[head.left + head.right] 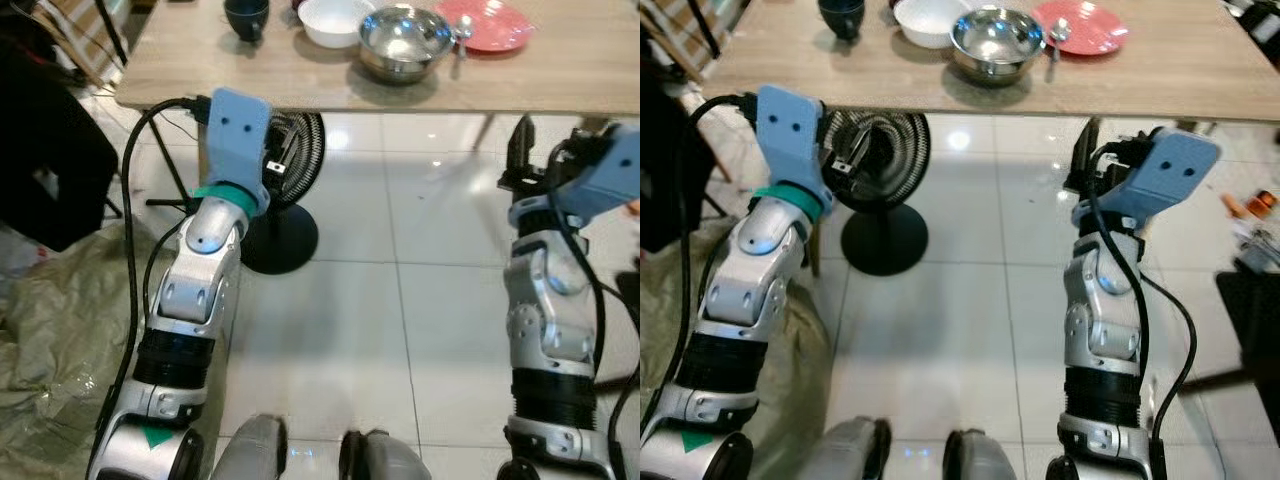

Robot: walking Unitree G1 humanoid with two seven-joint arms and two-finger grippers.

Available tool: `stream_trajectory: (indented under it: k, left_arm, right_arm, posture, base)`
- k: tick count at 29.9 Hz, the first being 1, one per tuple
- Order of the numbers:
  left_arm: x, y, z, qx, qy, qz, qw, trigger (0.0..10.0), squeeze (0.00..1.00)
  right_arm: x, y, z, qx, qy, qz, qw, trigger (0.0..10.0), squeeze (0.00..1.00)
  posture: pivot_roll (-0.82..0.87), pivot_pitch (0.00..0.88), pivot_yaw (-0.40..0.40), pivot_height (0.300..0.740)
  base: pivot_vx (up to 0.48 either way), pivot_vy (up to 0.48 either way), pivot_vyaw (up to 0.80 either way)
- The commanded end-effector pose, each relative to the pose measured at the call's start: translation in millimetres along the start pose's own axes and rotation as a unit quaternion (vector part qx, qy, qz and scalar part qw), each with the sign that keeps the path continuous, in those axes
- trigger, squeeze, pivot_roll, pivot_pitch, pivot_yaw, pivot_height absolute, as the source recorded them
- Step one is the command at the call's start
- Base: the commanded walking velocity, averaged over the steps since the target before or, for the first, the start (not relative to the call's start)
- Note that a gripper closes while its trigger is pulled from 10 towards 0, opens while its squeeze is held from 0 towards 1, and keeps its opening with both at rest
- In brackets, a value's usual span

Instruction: Setting the table

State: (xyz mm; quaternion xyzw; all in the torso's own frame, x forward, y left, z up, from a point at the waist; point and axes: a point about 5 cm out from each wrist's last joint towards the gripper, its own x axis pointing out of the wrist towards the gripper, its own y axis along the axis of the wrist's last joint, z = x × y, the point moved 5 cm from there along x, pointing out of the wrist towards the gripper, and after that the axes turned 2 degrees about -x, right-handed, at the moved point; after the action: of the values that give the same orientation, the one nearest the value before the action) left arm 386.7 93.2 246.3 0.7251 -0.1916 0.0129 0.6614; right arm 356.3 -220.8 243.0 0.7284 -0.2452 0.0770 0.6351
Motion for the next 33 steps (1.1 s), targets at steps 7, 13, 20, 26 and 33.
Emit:
stream_trajectory:
  k: [7,13,20,26,33]
  left_arm:
    - [-2.3,-7.4,-0.1,-0.003,0.001,-0.011,1.000,10.0,0.00]
    - [-2.4,-7.4,0.3,-0.004,0.000,-0.011,1.000,10.0,0.00]
    - [-2.3,-7.2,0.3,-0.004,0.000,-0.011,1.000,10.0,0.00]
    - [-2.2,-7.4,0.4,-0.004,0.000,-0.011,1.000,10.0,0.00]
    - [-2.3,-7.4,0.7,-0.004,-0.001,-0.011,1.000,10.0,0.00]
  right_arm:
    - [-1.4,-2.0,-0.2,-0.007,0.001,-0.004,1.000,10.0,0.00]
    - [-1.5,-2.1,0.1,-0.007,0.000,-0.004,1.000,10.0,0.00]
    - [-1.3,-2.0,0.1,-0.006,-0.001,-0.004,1.000,10.0,0.00]
    - [-1.4,-2.0,0.2,-0.007,-0.001,-0.004,1.000,10.0,0.00]
    - [-1.7,-2.2,0.9,-0.007,-0.002,-0.004,1.000,10.0,0.00]
  posture:
    - [0.16,0.095,0.054,0.740]
    - [0.16,0.098,0.055,0.740]
    - [0.16,0.099,0.054,0.740]
    - [0.16,0.099,0.055,0.740]
    - [0.16,0.101,0.057,0.740]
  base:
    - [-0.262,0.000,0.00]
    - [-0.261,0.000,0.00]
    - [-0.249,0.000,0.00]
    - [-0.242,0.000,0.00]
    - [0.000,0.000,0.00]
